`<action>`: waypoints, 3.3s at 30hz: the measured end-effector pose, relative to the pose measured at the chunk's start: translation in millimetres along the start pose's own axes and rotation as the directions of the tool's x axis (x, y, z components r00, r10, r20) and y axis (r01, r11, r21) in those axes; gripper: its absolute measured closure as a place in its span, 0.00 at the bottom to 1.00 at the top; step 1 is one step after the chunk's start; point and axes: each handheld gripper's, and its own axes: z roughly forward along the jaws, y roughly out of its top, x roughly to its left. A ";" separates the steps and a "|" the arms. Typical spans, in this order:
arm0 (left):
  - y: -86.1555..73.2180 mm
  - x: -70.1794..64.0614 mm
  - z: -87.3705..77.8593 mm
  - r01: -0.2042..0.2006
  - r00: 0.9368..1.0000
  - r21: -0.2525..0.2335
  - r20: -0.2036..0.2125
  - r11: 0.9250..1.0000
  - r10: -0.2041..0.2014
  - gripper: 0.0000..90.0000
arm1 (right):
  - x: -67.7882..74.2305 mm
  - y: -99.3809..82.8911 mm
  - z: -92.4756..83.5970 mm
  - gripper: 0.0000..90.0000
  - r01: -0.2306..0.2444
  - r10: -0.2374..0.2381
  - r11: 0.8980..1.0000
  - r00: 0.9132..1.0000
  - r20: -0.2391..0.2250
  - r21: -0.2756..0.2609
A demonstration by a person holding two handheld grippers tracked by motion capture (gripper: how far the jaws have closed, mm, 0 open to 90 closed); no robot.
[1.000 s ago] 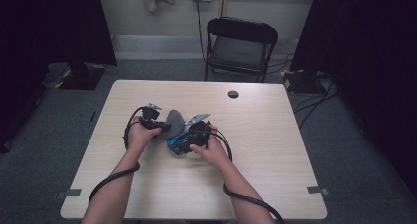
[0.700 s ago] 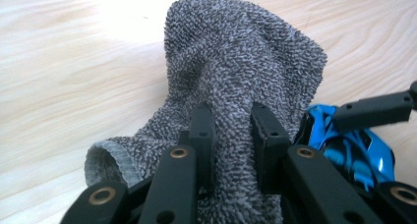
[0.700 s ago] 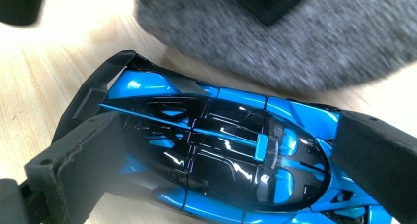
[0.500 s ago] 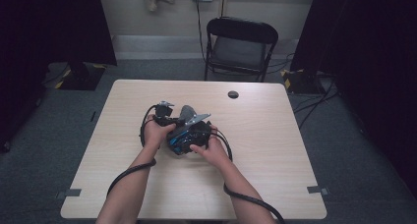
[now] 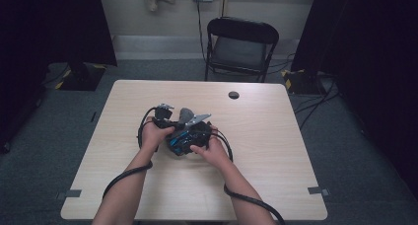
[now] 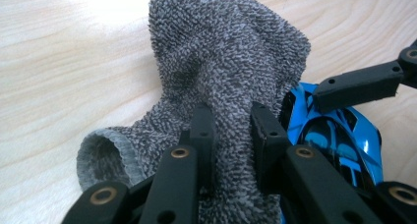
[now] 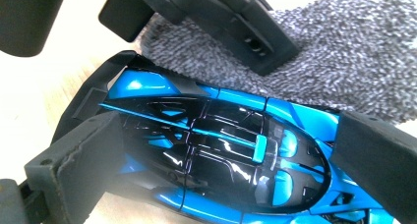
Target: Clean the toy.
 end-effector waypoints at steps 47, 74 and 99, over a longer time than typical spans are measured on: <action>-39.7 21.0 -61.5 0.027 0.999 0.058 0.022 0.998 -0.028 0.84 | 1.2 -0.2 0.4 0.00 0.002 -0.002 1.000 1.000 -0.004 -0.003; 1.7 25.1 -59.7 0.007 1.000 -0.012 -0.020 1.000 -0.007 0.84 | 0.9 -1.1 0.4 0.00 0.002 -0.002 1.000 1.000 -0.004 -0.011; 20.3 5.9 6.6 -0.011 1.000 -0.013 -0.021 1.000 0.010 0.83 | 0.3 0.5 0.6 0.00 0.004 -0.004 1.000 1.000 -0.008 0.001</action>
